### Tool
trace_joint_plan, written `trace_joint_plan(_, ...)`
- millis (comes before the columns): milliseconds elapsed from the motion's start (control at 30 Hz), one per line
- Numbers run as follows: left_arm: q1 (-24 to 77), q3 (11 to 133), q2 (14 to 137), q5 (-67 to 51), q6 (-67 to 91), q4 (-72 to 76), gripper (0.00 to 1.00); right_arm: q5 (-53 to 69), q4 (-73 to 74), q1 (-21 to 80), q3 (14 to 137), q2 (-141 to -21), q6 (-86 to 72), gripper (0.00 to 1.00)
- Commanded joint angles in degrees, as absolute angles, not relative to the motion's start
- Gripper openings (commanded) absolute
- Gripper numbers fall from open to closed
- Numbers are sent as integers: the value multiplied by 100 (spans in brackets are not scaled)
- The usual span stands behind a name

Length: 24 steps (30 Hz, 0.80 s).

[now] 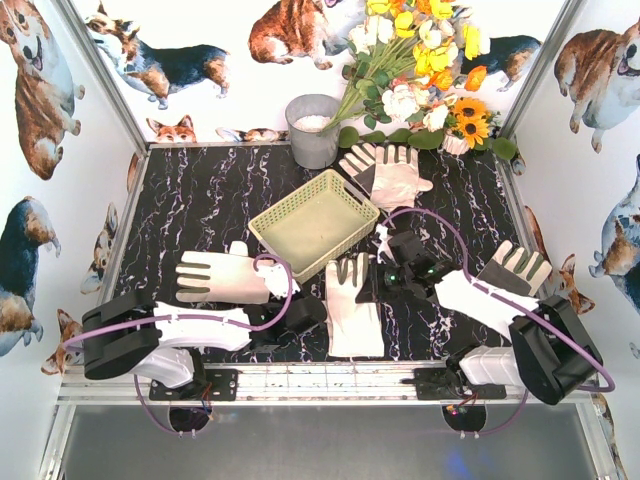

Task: Put the gloves into the storage basket
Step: Pair the glove with the glove.

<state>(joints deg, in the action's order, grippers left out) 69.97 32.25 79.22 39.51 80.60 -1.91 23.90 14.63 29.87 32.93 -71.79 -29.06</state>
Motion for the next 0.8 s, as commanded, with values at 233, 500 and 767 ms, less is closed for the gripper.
trace_joint_plan(233,6873,3486,8166,4214,7840,-1288,5,2012,1237,2909,3250,-7646,-3002,0)
trace_joint_plan(500,6881,4267,8367,4131,7766,-2739,31,1977,1251,2909,3196,-7783,-3076,0)
trace_joint_plan(767,6987,5008,8095,3875,6511,-2736,36,1980,1187,2909,3171,-7778,-3109,0)
